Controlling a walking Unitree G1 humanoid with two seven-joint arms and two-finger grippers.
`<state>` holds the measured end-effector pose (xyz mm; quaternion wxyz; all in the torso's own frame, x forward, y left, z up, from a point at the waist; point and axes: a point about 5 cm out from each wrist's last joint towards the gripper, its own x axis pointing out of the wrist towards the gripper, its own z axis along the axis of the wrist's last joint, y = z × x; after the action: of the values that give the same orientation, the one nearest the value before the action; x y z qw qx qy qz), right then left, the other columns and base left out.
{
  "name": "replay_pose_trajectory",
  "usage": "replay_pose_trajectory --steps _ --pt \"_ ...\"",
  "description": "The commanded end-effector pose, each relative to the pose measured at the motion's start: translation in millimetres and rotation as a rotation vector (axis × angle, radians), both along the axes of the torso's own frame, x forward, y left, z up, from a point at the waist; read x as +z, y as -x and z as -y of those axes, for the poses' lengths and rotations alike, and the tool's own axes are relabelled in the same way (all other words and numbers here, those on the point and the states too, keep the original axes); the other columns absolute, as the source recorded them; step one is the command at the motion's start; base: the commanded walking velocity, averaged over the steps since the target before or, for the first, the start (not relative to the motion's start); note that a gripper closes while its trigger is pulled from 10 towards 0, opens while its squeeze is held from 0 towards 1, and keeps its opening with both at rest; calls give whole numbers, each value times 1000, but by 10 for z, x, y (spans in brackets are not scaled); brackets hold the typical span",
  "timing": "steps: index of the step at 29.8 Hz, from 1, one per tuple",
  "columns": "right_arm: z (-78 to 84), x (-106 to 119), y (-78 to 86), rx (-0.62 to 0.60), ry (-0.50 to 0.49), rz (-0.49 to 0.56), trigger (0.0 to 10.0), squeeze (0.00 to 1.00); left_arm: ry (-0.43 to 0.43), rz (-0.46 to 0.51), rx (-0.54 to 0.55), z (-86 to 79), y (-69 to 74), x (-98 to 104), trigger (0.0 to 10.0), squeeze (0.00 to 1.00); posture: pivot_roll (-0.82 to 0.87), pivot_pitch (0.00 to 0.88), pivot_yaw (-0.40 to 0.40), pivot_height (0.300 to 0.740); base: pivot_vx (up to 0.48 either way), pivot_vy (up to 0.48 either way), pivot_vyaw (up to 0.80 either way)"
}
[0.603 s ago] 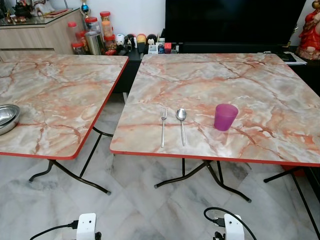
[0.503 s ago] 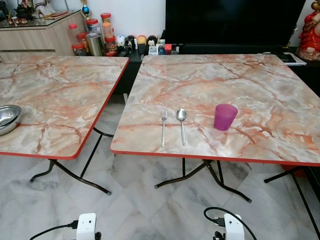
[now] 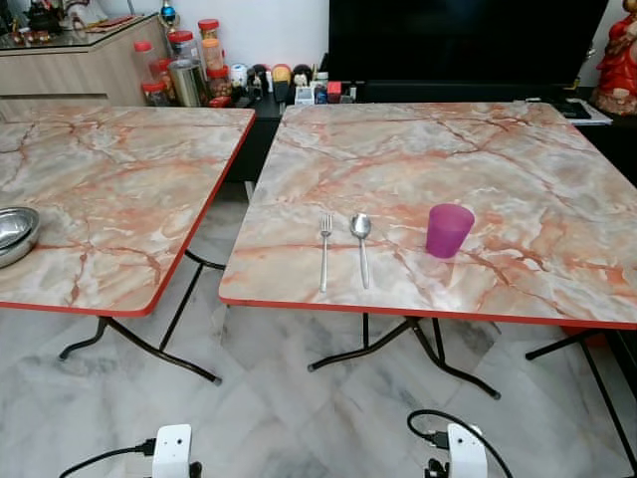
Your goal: Setting the table
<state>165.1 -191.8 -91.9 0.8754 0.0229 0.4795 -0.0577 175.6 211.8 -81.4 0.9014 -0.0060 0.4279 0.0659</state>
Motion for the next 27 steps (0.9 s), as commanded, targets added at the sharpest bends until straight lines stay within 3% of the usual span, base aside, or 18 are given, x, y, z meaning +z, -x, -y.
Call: replay_pose_trajectory --steps 1,11,27 --pt "-7 13 -30 -12 -1 13 10000 0 0 -13 2 -11 1 -3 10000 0 21 0 28 728 0 0 0" --pt "-10 15 -35 -12 -1 17 10000 0 -26 -12 -25 -21 2 1 10000 0 21 0 28 728 0 -81 0" --pt "-12 10 -22 -22 -1 17 10000 0 -23 -19 -30 -17 28 -12 10000 0 13 0 27 728 0 -461 0"
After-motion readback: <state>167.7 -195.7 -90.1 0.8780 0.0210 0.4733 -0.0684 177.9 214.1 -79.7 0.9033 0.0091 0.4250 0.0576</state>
